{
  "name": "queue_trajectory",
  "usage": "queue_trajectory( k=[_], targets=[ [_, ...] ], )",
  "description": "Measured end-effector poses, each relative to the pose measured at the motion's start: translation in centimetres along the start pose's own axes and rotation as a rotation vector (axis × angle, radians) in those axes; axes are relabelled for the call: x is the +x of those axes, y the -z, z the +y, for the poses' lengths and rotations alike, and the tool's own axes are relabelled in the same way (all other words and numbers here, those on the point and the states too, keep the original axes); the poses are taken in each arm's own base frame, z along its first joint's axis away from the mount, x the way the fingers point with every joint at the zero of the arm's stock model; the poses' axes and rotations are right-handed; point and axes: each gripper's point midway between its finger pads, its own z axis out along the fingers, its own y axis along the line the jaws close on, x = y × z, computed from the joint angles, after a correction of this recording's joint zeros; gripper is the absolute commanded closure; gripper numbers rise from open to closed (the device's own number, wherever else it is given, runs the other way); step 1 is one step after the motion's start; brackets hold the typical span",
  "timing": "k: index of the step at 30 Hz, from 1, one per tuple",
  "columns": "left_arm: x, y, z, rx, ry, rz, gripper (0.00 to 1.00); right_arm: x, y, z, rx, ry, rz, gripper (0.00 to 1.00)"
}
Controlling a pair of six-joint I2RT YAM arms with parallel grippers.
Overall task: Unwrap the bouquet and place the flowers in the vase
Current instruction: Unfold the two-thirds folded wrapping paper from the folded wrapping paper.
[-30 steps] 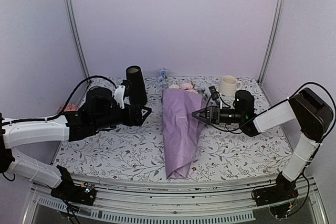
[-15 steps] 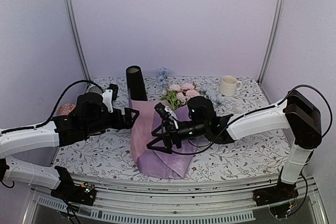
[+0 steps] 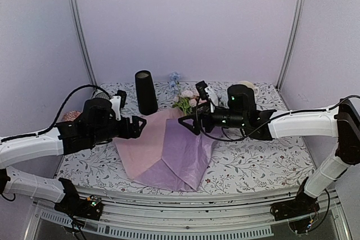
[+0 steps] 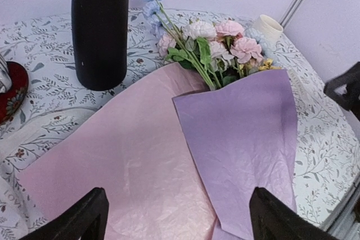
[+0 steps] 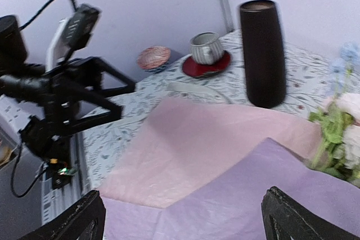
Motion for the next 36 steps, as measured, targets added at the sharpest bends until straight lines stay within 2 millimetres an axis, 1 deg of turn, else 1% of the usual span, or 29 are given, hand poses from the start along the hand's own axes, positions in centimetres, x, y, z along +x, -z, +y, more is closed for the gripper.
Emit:
queue_trajectory(
  k=[1,3,4,6,8,11,14,16,18,20,24,26,29,32,34,36],
  targets=[
    [0.1,-0.2,-0.3,0.011,-0.007,0.010,0.17,-0.1,0.2,-1.3,0.041,-0.008,-0.006,0.01],
    [0.5,-1.1,-0.8,0.023,-0.020,0.043,0.22,0.5,0.7,-3.4,0.118,-0.027,0.000,0.01],
    [1.0,-1.8,-1.0,0.023,-0.026,0.067,0.23,0.9,0.9,-4.6,0.161,-0.036,0.006,0.01],
    [2.2,-3.0,-1.2,0.025,-0.037,0.119,0.26,2.1,1.4,-6.2,0.236,-0.049,0.022,0.01],
    [3.7,-4.2,-1.2,0.033,-0.037,0.174,0.29,3.2,1.9,-7.2,0.293,-0.053,0.036,0.01],
    [6.0,-6.0,-1.3,0.071,-0.015,0.259,0.32,5.5,2.8,-8.9,0.386,-0.059,0.054,0.01],
    [7.3,-7.4,-1.5,0.117,0.025,0.314,0.34,7.8,3.7,-9.9,0.442,-0.071,0.076,0.01],
    [8.0,-8.4,-2.0,0.159,0.056,0.343,0.36,8.7,4.2,-10.4,0.469,-0.077,0.087,0.01],
    [8.4,-9.3,-2.7,0.205,0.080,0.367,0.40,8.6,4.4,-10.6,0.481,-0.077,0.075,0.01],
    [8.9,-9.9,-3.4,0.248,0.108,0.391,0.44,7.9,4.7,-10.6,0.491,-0.073,0.048,0.01],
    [10.4,-11.4,-4.2,0.295,0.150,0.454,0.43,6.0,5.1,-10.2,0.480,-0.072,-0.019,0.01],
    [11.0,-12.0,-4.3,0.297,0.169,0.480,0.41,5.5,5.2,-10.1,0.477,-0.075,-0.036,0.01],
    [11.6,-12.6,-4.4,0.298,0.189,0.499,0.37,5.5,5.2,-10.1,0.474,-0.079,-0.043,0.01],
    [11.9,-12.8,-4.6,0.295,0.202,0.508,0.37,5.7,5.4,-10.1,0.476,-0.080,-0.040,0.01],
    [11.9,-12.9,-4.9,0.299,0.204,0.509,0.39,5.8,5.5,-10.1,0.475,-0.080,-0.040,0.01],
    [11.8,-13.2,-5.3,0.305,0.204,0.510,0.43,5.8,5.6,-10.0,0.475,-0.080,-0.042,0.01]
  ],
)
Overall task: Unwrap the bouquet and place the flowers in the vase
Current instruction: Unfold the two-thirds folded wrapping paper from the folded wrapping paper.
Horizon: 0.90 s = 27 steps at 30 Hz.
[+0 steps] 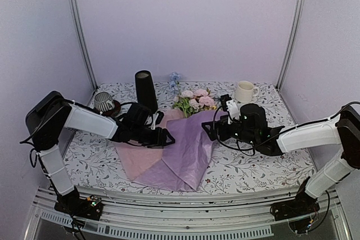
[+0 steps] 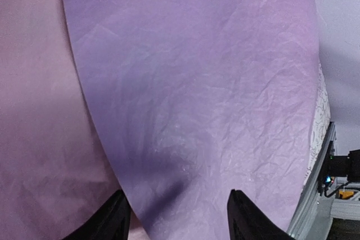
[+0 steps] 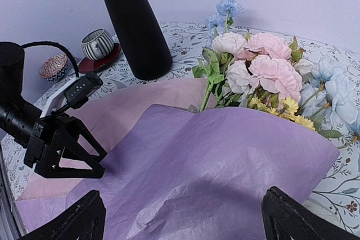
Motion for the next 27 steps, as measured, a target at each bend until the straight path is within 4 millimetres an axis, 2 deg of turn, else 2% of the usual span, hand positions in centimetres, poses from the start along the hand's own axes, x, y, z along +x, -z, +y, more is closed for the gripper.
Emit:
queue_trajectory(
  k=[8,11,14,19,22,27],
  targets=[
    [0.5,-0.8,-0.8,0.023,-0.010,0.023,0.73,-1.0,1.0,0.1,-0.006,-0.004,-0.040,0.01],
    [0.2,-0.4,-1.5,0.031,-0.022,0.010,0.83,-1.3,1.1,0.1,-0.003,-0.004,-0.052,0.01],
    [-0.8,0.7,-2.8,0.048,-0.039,-0.027,0.99,-1.6,1.2,-0.1,0.010,-0.005,-0.064,0.01],
    [-2.3,2.9,-5.6,0.099,-0.086,-0.092,1.00,-1.7,1.4,-0.6,0.035,-0.003,-0.073,0.01],
    [-2.2,3.7,-7.2,0.127,-0.122,-0.104,1.00,-1.8,1.7,-1.2,0.063,-0.004,-0.084,0.01],
    [-1.4,3.8,-10.3,0.167,-0.191,-0.097,1.00,-1.9,2.3,-2.7,0.146,-0.011,-0.106,0.01]
  ],
)
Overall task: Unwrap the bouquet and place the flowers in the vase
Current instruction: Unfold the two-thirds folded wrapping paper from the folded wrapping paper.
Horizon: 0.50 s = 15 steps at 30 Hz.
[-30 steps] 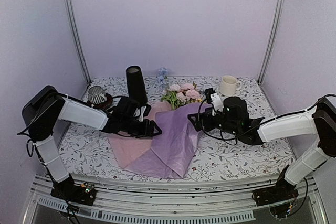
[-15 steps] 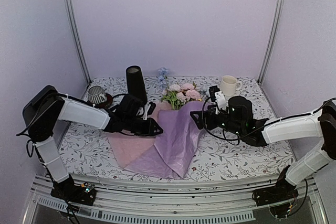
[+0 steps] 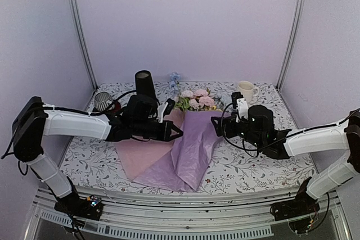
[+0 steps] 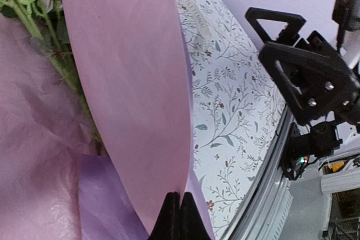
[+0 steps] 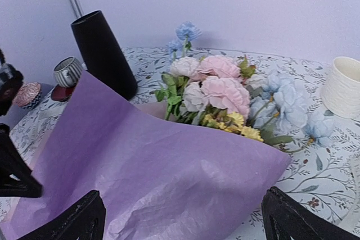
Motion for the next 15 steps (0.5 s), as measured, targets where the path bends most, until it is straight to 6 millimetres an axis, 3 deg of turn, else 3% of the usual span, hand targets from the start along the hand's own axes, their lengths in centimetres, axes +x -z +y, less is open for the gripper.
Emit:
queue_trajectory(
  k=[4,12,15],
  targets=[
    [-0.7,-0.3,-3.1,0.046,-0.061,-0.010,1.00,-0.1,0.5,-2.4,0.114,-0.013,-0.025,0.01],
    [-3.6,-0.6,-11.2,0.180,-0.185,-0.059,1.00,-1.7,2.6,-9.0,0.379,-0.106,-0.108,0.01],
    [-3.5,-1.4,-13.2,0.219,-0.223,-0.054,1.00,-2.1,3.9,-11.6,0.466,-0.147,-0.132,0.01]
  ],
)
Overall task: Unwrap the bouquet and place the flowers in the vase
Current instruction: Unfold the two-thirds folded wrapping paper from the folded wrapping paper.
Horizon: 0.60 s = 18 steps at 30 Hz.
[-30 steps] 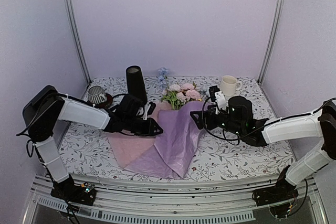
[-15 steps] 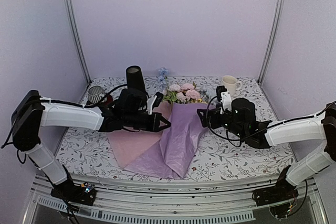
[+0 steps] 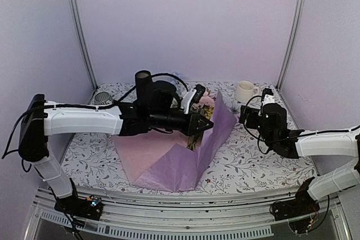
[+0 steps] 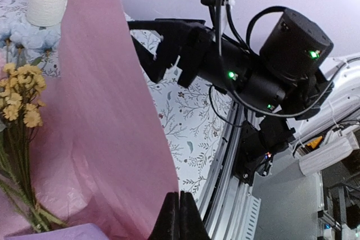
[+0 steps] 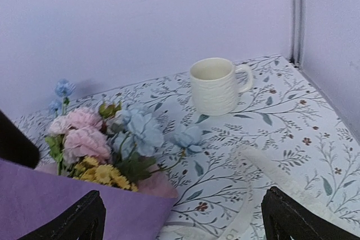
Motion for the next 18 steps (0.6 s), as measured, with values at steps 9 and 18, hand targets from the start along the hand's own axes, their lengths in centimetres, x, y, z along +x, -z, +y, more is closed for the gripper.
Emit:
queue_trajectory(
  k=[9,18],
  targets=[
    [3.1,-4.4,-2.5,0.118,-0.069,0.097,1.00,-2.4,1.8,-7.4,0.250,-0.133,-0.087,0.01],
    [6.7,-8.6,-5.9,0.243,-0.107,0.182,1.00,-4.8,5.2,-11.7,0.441,-0.220,-0.214,0.01]
  ],
)
